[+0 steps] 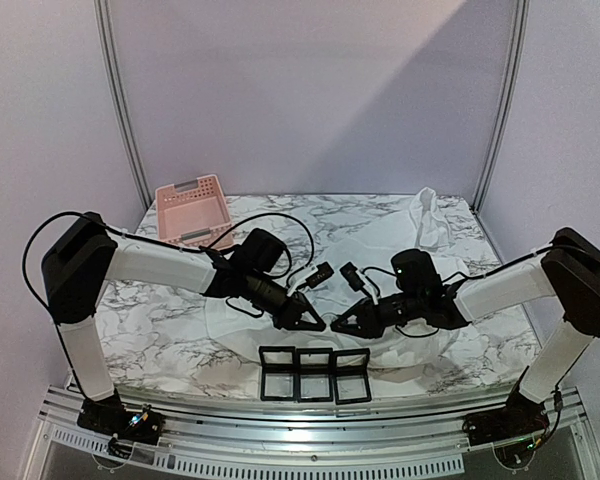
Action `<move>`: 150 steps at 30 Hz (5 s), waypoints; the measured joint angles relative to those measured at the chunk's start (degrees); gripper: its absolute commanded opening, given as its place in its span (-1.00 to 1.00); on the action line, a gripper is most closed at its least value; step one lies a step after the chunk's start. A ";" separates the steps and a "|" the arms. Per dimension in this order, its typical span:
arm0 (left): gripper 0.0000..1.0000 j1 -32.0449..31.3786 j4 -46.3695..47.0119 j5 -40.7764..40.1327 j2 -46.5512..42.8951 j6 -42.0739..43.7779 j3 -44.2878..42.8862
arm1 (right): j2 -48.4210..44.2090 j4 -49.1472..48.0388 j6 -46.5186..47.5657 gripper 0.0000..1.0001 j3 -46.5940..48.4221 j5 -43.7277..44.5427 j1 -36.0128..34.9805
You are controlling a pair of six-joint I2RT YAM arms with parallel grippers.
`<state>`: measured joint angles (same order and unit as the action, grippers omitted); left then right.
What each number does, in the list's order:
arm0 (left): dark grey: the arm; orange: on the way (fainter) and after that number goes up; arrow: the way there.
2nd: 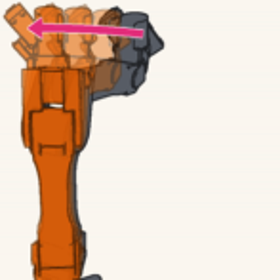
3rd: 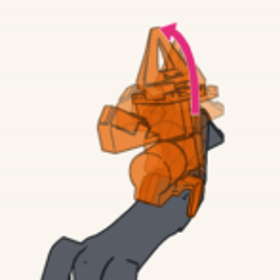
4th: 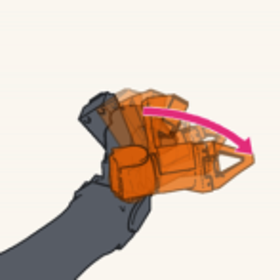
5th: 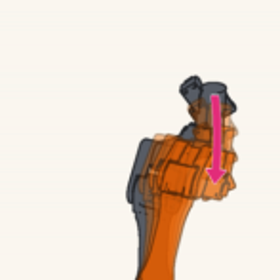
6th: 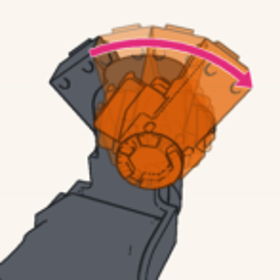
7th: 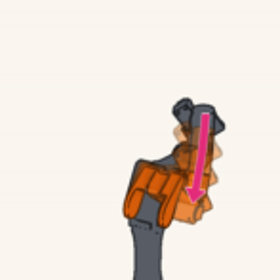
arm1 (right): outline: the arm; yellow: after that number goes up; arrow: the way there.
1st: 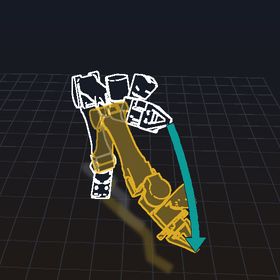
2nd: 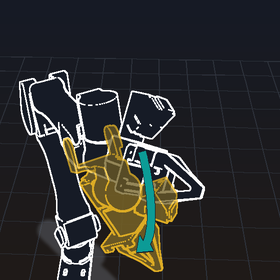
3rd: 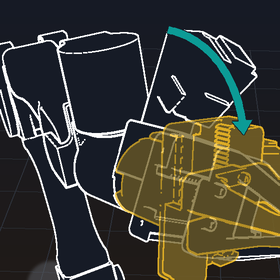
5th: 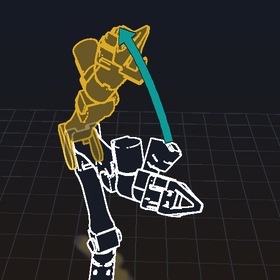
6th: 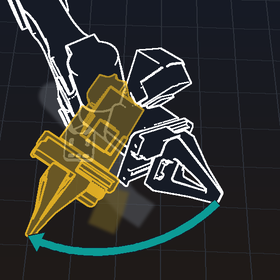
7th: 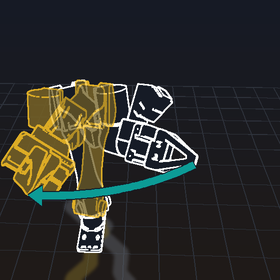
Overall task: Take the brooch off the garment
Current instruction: Open the brooch with the flattened clothing, then pass from the left arm to the right
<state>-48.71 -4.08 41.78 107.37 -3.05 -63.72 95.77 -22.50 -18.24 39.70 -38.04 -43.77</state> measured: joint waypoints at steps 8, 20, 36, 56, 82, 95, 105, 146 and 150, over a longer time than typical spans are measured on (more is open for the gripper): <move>-1.00 0.02 -0.63 -0.57 0.00 0.07 0.00 | 1.27 -0.52 -0.92 -0.81 0.55 -0.76 0.00; -1.00 0.39 -1.51 -1.60 0.00 0.52 0.00 | 2.71 0.44 -2.05 -0.96 2.14 -1.66 0.00; -1.00 0.66 -3.26 -3.02 -0.07 0.74 0.00 | 5.03 3.21 -2.34 -1.00 4.94 -2.19 0.00; -1.00 0.66 -3.93 -3.69 -0.09 0.92 0.00 | 6.05 3.65 -2.51 -0.94 5.86 -2.49 -0.07; -1.00 0.66 -3.26 -4.09 -0.09 -0.04 0.02 | 6.75 3.58 -5.14 -0.74 6.64 -1.14 -0.07; -1.00 0.72 -2.47 -5.01 -0.09 -1.51 -0.11 | 6.75 1.81 -5.46 -0.50 6.19 -1.07 -0.04; -1.00 1.25 -2.60 -4.87 -0.09 -1.53 -2.60 | 1.99 0.76 -4.50 -0.02 4.26 -1.03 -0.02; -1.00 2.12 -2.64 -4.74 -0.09 -1.62 -3.50 | -2.97 -4.22 -5.97 -0.28 -0.83 0.79 3.48; -1.00 2.12 -2.64 -4.72 -0.09 -1.62 -3.50 | -1.90 -4.35 -6.01 -0.31 -0.76 1.20 3.56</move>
<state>-46.59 -6.72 37.06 107.28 -4.67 -67.22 93.86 -26.85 -24.25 38.94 -36.84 -40.21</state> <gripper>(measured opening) 0.065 0.352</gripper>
